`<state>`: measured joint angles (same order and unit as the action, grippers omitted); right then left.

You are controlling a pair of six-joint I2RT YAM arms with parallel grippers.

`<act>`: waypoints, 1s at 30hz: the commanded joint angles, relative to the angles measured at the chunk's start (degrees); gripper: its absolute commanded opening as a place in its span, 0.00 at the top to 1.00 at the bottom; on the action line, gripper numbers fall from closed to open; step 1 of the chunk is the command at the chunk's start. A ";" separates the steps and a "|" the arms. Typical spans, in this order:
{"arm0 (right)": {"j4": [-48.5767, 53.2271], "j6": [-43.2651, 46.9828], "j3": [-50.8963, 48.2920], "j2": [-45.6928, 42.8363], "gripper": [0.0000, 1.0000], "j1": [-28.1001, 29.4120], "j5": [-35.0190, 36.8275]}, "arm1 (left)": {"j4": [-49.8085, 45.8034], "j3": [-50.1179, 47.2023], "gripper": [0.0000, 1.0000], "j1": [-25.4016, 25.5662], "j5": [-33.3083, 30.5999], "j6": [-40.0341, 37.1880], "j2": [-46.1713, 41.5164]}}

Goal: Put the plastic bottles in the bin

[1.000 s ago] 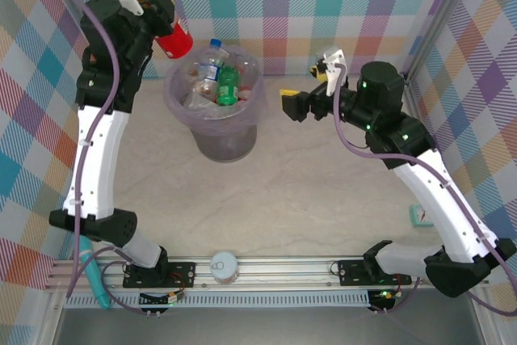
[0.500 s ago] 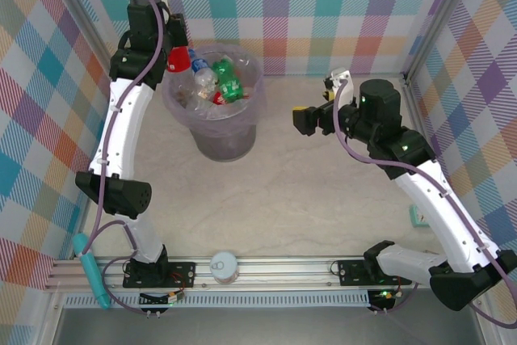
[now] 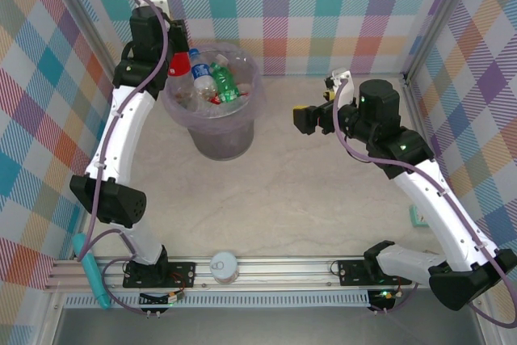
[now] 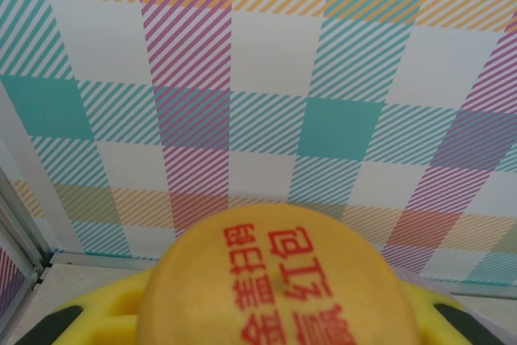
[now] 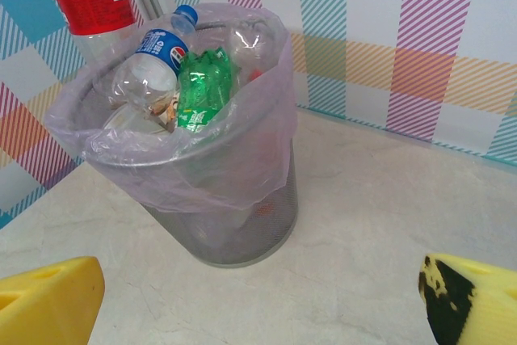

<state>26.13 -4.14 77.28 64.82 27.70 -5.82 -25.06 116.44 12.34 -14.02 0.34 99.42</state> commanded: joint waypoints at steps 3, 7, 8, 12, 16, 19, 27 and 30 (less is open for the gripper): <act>-2.53 -1.18 -1.16 0.31 0.01 -0.56 -0.90 | -8.74 -10.96 0.97 2.02 2.33 2.98 1.95; -2.73 -1.21 -1.32 0.48 0.01 -0.80 -1.01 | -7.54 -14.39 0.97 2.84 2.40 2.84 1.61; -2.75 -1.17 -1.33 0.46 0.01 -0.79 -1.03 | -7.66 -14.47 0.97 3.02 2.46 2.53 1.74; -2.23 -1.64 -0.64 0.83 0.01 -1.03 -1.03 | -7.61 -12.45 0.76 3.13 2.91 0.74 1.03; -1.80 -2.68 -0.20 1.09 0.00 -1.56 -0.73 | -8.88 -7.72 0.48 3.13 2.97 -1.04 0.22; -1.98 -3.39 -0.44 1.19 0.01 -1.87 -0.52 | -7.99 -5.88 0.36 3.13 3.43 -2.34 -1.44; -3.23 -4.78 -0.81 2.39 0.01 -2.00 -1.51 | -6.61 -5.54 0.28 3.72 10.85 -2.49 -5.12; -3.31 -5.06 -0.66 2.69 0.01 -2.02 -1.99 | -8.60 -5.82 0.26 4.75 8.50 -3.17 -4.67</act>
<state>24.88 -8.03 76.49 67.00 25.91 -6.59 -29.76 111.20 15.84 -6.90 -2.76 95.61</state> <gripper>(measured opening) 0.994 0.735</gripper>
